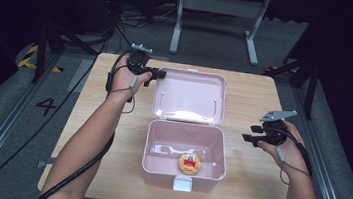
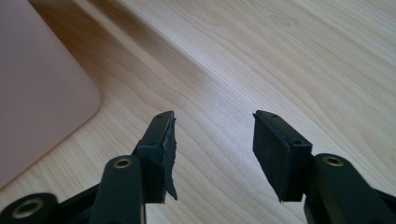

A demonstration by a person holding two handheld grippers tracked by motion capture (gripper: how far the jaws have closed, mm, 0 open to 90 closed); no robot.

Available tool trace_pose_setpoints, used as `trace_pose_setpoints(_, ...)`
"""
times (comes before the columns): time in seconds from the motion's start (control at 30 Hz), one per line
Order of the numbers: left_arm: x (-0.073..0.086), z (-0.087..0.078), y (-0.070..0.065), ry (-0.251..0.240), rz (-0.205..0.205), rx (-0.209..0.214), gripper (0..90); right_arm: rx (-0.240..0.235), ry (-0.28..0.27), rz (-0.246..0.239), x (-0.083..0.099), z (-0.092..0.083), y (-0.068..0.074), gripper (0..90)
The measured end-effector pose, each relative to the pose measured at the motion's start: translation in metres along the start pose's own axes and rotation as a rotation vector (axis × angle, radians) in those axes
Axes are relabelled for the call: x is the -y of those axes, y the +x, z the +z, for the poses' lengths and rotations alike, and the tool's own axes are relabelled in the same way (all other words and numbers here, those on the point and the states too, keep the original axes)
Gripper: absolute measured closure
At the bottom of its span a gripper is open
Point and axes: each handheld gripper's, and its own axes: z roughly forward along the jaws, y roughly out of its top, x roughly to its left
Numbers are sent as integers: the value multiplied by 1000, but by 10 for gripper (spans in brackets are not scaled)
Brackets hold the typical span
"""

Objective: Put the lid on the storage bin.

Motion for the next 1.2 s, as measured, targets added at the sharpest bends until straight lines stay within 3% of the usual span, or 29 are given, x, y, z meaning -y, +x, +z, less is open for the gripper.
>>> trace_pose_setpoints(0.27,-6,-21,-14,-64,35,11,757,-37,-13,-8,-7,-3,4,516)
trace_pose_setpoints(0.47,-8,-34,-26,-92,78,7,766,-95,-47,60,-8,-16,4,560)
trace_pose_setpoints(0.63,-8,-47,-37,-123,122,3,769,-118,-54,77,-9,-22,5,575)
trace_pose_setpoints(0.9,-5,-66,-56,-150,202,-3,761,-153,-63,59,-14,-26,14,600)
trace_pose_setpoints(1.2,0,-80,-67,-159,225,31,730,-195,-80,43,-20,-31,25,616)
